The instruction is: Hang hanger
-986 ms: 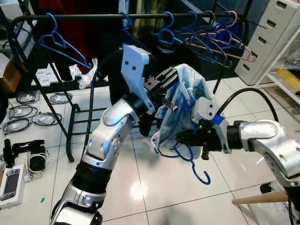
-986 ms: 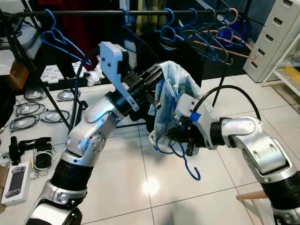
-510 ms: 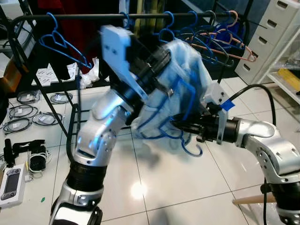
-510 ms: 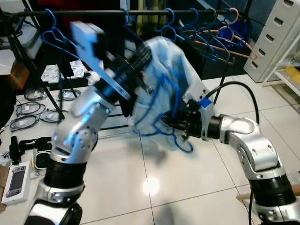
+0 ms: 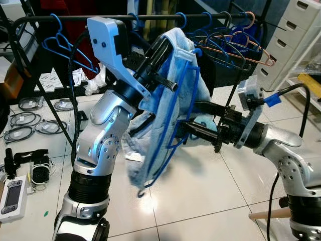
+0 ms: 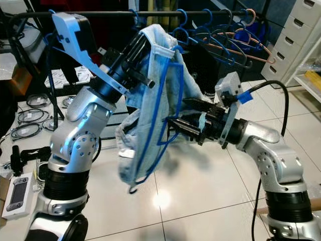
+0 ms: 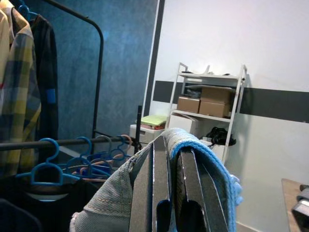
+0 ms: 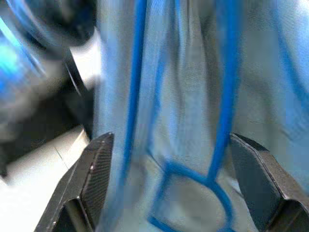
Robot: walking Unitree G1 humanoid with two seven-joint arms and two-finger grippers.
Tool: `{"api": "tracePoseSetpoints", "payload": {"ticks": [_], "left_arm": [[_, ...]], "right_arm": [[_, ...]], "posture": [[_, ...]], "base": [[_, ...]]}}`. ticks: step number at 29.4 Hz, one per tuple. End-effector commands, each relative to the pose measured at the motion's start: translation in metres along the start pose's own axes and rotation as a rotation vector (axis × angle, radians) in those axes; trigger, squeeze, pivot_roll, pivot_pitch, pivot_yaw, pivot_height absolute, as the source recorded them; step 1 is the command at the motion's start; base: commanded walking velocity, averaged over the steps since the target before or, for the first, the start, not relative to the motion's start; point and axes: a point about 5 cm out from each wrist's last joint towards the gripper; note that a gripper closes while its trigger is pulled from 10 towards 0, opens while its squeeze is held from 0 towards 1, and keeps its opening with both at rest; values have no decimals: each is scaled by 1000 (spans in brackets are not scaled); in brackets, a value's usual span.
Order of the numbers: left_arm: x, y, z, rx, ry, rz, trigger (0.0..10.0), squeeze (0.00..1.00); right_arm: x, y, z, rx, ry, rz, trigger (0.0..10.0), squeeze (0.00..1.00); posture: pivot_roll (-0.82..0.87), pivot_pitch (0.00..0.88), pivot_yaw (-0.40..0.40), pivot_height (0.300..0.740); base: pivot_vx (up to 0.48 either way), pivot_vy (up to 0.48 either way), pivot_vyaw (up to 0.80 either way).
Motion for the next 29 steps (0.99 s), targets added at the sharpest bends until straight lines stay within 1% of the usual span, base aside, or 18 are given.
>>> {"api": "tracePoseSetpoints", "payload": {"ticks": [1,4,5,8,9,11,12,13,15,16,17,19,20,23,26,29], "left_arm": [[5,0,-5,36,-25,-14,10000,0],[5,0,-5,36,-25,-14,10000,0],[4,1,-5,60,-19,-13,10000,0],[4,1,-5,60,-19,-13,10000,0],[2,1,-6,97,-9,-12,10000,0],[2,1,-6,97,-9,-12,10000,0],[-2,-1,-7,127,5,-9,10000,0],[-5,-3,-8,145,16,-5,10000,0],[-5,-3,-8,145,16,-5,10000,0],[-7,-5,-9,154,23,-3,10000,0],[-7,-5,-9,154,23,-3,10000,0],[-8,-6,-10,157,25,-1,10000,0],[-8,-6,-9,163,26,-6,10000,0],[-8,1,-9,195,25,-33,10000,0],[-6,5,-9,213,23,-45,10000,0],[-6,5,-9,213,23,-45,10000,0]], "right_arm": [[9,5,3,34,-103,-63,10000,27],[9,5,3,34,-103,-63,10000,27],[12,4,3,32,-151,-94,10000,0],[12,4,3,32,-151,-94,10000,0],[17,-3,3,-23,-236,-134,10000,0],[17,-3,3,-23,-236,-134,10000,0],[21,-8,0,-70,-312,-170,10000,0],[22,-12,-4,-107,-358,-196,10000,0],[22,-12,-4,-107,-358,-196,10000,0],[21,-13,-7,-126,-373,-208,10000,0],[21,-13,-7,-126,-373,-208,10000,0],[18,-12,-9,-126,-353,-207,10000,0],[14,-10,-11,-121,-319,-201,10000,0],[6,-5,-9,-114,-270,-210,10000,0],[4,-6,-4,-136,-266,-225,10000,0],[4,-6,-4,-136,-266,-225,10000,0]], "posture": [[-89,166,24,740],[-89,166,24,740],[-88,167,24,740],[-88,167,24,740],[-85,168,26,740],[-85,168,26,740],[-83,165,29,740],[-83,159,31,740],[-83,159,31,740],[-84,158,32,740],[-84,158,32,740],[-84,155,32,740],[-86,152,35,740],[-88,151,39,740],[-87,155,41,740],[-87,155,41,740]], "base": [[0,0,0],[0,0,0],[0,0,0],[0,0,0],[0,0,0],[0,0,0],[0,0,0],[0,0,0],[0,0,0],[0,0,0],[0,0,0],[0,0,0],[0,0,0],[0,0,0],[0,0,0],[0,0,0]]}}
Point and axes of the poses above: a point about 5 cm out from each wrist's last joint towards the gripper, its own z axis pointing back from the gripper into the wrist, its own x axis along the axis of the wrist's last joint, y = z × x, and after that the axes turned 10 degrees about -z, right-handed
